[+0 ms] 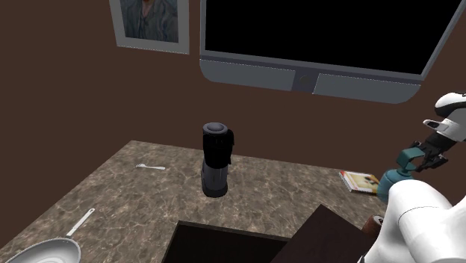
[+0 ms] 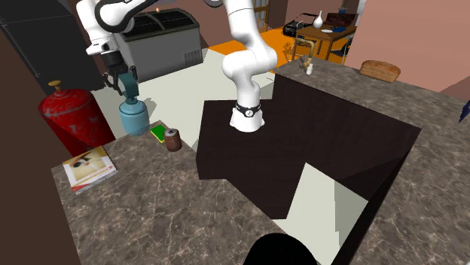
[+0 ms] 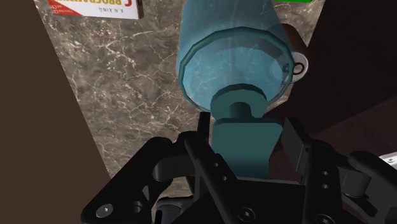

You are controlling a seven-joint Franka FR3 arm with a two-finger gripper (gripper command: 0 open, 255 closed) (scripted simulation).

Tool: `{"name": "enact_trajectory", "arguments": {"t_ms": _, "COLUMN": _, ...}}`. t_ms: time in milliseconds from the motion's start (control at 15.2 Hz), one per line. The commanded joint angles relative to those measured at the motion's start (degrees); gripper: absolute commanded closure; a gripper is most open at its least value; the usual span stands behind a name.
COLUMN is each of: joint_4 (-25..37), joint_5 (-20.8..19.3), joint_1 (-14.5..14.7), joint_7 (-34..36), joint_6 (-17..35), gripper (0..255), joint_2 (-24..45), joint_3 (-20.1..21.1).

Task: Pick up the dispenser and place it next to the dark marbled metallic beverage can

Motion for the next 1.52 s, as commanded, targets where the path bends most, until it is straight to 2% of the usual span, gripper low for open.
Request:
{"name": "enact_trajectory", "arguments": {"t_ms": 0, "joint_4": -0.66, "joint_5": -0.72, "joint_1": 0.69, "joint_7": 0.19, "joint_6": 1.23, "gripper": 255, "joint_2": -0.69, "joint_3": -0.92}}
{"name": "enact_trajectory", "arguments": {"t_ms": 1452, "joint_4": -5.28, "joint_5": -9.52, "joint_1": 8.78, "joint_7": 2.95, "joint_6": 13.45, "gripper": 255, "joint_2": -9.53, "joint_3": -12.23}}
